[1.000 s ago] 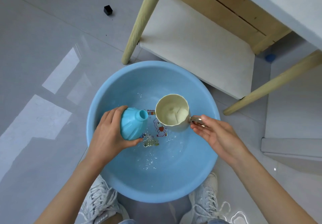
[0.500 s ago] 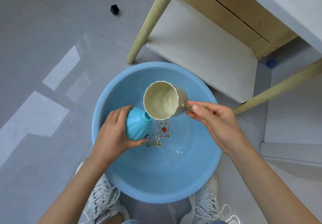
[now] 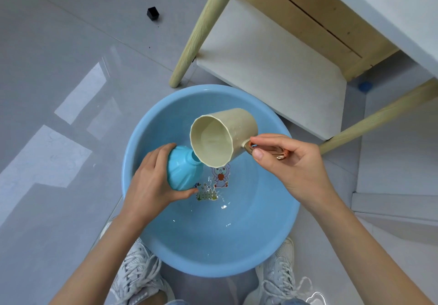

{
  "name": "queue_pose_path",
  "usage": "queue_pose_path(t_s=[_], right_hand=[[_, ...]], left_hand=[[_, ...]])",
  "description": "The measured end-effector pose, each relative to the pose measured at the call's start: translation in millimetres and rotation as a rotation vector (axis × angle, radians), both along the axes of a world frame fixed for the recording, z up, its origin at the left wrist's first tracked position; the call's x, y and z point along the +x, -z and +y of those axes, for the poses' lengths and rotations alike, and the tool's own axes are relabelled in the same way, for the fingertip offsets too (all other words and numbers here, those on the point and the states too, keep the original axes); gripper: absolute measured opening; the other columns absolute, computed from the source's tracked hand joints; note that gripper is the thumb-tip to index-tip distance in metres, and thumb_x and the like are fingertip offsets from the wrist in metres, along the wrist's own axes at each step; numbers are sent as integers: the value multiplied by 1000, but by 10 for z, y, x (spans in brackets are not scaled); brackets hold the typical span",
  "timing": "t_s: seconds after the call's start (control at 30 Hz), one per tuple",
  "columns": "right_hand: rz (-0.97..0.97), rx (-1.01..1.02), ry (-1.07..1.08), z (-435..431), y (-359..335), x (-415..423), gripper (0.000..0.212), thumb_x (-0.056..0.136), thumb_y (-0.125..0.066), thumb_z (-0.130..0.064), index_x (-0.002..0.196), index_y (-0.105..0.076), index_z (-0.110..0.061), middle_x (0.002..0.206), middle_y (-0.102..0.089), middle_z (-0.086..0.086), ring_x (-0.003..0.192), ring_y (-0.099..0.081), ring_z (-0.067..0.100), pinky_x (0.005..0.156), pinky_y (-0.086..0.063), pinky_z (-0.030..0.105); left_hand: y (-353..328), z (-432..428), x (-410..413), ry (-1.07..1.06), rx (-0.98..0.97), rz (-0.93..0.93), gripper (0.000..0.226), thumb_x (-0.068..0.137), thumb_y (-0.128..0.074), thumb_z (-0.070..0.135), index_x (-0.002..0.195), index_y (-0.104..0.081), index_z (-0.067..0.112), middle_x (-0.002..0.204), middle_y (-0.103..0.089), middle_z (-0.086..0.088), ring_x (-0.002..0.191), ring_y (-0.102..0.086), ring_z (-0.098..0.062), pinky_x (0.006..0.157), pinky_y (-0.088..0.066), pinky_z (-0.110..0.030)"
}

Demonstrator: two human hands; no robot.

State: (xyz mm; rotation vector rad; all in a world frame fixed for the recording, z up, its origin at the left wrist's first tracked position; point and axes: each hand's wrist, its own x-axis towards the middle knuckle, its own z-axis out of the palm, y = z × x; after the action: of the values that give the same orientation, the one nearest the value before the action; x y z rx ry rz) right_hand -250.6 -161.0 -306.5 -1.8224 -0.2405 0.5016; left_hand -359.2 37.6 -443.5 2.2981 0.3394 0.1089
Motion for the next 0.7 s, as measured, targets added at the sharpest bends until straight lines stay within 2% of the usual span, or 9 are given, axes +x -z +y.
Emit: queue_pose_path(t_s=[0.13, 0.23, 0.33, 0.7], right_hand=[[-54, -6, -20, -6, 12, -2, 20, 71, -78, -14, 89, -74, -21, 94, -72, -9, 82, -68, 6, 76, -49, 14], [-99, -26, -35, 3, 5, -21, 22, 68, -78, -29, 89, -77, -30, 99, -71, -7, 84, -69, 12, 78, -50, 17], [-146, -57, -54, 9, -6, -39, 24, 68, -76, -34, 92, -76, -33, 102, -69, -7, 86, -69, 15, 82, -51, 21], [-291, -143, -128, 7, -23, -54, 31, 73, -75, -32, 103, -72, -21, 108, -65, -2, 96, -66, 20, 84, -52, 25]], left_hand=[[-13, -7, 0, -10, -3, -3, 101, 46, -90, 46, 130, -45, 12, 126, -55, -3, 113, -48, -20, 93, -39, -32], [-26, -10, 2, -17, -11, -2, 100, 47, -90, 46, 130, -45, 12, 125, -55, -2, 113, -47, -19, 93, -39, -31], [-38, -16, -4, -16, -9, -2, 100, 47, -90, 46, 130, -46, 12, 125, -55, -3, 112, -48, -20, 92, -40, -32], [-40, -16, -3, -15, -14, -2, 99, 48, -90, 46, 129, -45, 13, 123, -55, -2, 110, -47, -19, 90, -40, -32]])
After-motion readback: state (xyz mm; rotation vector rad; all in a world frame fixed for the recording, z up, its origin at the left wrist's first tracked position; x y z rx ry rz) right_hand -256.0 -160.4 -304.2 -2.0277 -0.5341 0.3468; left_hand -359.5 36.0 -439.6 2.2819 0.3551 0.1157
